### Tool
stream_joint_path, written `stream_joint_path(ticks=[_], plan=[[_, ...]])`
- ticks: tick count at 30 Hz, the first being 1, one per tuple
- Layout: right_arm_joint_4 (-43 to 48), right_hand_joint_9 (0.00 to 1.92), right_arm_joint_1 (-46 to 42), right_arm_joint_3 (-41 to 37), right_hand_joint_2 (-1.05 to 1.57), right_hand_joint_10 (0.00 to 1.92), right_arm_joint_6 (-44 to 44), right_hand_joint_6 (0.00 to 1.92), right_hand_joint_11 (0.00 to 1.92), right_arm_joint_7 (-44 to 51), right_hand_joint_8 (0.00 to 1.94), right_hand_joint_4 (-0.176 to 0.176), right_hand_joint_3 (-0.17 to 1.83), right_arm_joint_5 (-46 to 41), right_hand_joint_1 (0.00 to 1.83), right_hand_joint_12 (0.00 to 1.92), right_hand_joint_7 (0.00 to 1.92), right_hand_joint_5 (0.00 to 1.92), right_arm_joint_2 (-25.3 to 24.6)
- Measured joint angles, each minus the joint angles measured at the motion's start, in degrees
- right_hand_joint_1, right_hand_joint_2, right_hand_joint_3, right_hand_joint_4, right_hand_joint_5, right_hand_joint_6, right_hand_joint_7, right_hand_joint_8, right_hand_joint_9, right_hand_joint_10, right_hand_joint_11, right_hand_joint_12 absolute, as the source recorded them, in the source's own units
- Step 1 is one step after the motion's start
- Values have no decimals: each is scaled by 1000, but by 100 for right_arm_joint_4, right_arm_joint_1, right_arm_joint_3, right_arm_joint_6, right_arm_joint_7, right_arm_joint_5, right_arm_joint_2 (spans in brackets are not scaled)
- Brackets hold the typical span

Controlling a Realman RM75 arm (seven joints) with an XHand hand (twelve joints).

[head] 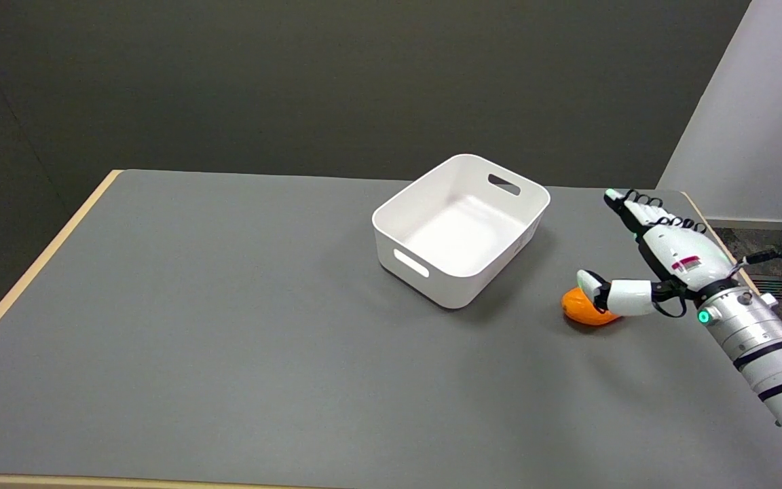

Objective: Pick up mango.

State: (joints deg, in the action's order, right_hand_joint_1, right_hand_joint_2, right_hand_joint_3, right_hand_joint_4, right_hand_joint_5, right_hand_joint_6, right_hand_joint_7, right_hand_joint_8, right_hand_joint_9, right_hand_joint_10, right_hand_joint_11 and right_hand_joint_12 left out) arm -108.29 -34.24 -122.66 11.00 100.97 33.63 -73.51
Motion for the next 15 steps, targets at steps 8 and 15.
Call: stream_joint_path(ticks=[8,15], plan=[[319,30,15,21,537,642,187,72,139,-23,346,-11,922,128,503,1370,75,55,-39],[627,40,16,16,539,648,343,79,131,-47,326,-7,920,186,480,1358,69,46,113]])
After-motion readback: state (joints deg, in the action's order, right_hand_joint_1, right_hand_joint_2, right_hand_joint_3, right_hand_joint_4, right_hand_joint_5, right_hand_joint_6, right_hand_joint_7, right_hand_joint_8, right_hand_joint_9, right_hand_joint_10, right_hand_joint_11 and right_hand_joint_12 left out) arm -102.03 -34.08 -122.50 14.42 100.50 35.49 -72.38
